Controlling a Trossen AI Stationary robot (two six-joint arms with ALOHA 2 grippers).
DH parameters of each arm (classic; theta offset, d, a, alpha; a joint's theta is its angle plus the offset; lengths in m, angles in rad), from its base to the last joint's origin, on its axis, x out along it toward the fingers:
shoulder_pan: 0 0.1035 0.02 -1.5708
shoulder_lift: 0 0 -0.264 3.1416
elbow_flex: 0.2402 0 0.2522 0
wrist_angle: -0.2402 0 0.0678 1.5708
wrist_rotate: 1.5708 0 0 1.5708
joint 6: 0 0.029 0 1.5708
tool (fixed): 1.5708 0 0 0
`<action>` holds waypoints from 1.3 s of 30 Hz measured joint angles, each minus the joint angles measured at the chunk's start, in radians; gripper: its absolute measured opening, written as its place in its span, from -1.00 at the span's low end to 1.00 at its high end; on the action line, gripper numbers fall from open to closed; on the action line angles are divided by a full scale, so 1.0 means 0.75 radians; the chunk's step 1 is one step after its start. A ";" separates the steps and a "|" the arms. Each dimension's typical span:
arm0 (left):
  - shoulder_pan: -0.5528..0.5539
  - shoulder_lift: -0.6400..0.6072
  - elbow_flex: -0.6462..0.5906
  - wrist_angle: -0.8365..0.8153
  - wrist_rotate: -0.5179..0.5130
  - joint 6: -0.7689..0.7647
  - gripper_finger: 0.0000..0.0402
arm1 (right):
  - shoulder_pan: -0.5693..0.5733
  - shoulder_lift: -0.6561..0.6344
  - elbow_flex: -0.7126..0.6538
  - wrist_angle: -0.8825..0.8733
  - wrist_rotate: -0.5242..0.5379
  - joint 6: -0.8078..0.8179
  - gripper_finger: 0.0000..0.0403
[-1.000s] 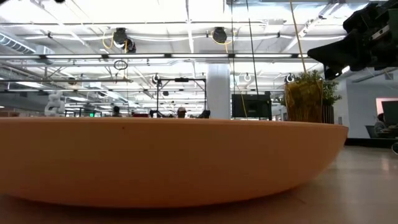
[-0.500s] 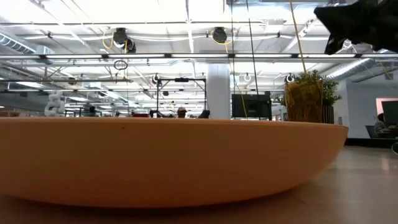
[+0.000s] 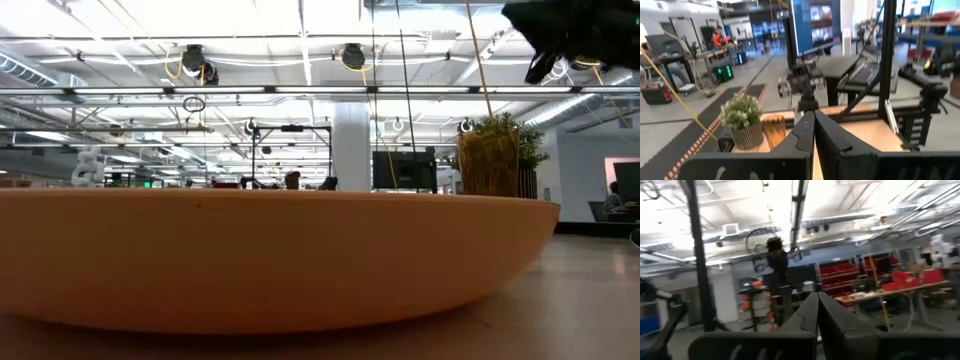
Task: Pick and place plate/cup/fork/spoon on tray
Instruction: Put the orange cup on the black tray
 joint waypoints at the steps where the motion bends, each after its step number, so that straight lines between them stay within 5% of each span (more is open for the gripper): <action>1: 0.000 0.013 0.000 -0.005 0.000 0.000 -0.92 | 0.000 0.010 0.047 -0.056 0.020 -0.006 -1.00; 9: 0.000 0.105 0.000 -0.006 0.000 0.018 -0.92 | 0.000 0.280 0.534 -0.511 0.107 -0.014 -1.00; 24: -0.001 0.248 0.000 -0.071 0.000 -0.020 -0.92 | 0.000 1.055 1.398 -1.501 0.276 -0.026 -1.00; 33: -0.001 0.336 0.000 -0.053 -0.001 -0.029 -0.92 | -0.004 1.418 1.562 -1.986 0.311 0.028 -0.98; 39: 0.000 0.357 -0.001 -0.055 -0.002 -0.008 -0.92 | -0.012 1.573 1.563 -2.240 0.316 0.081 -0.72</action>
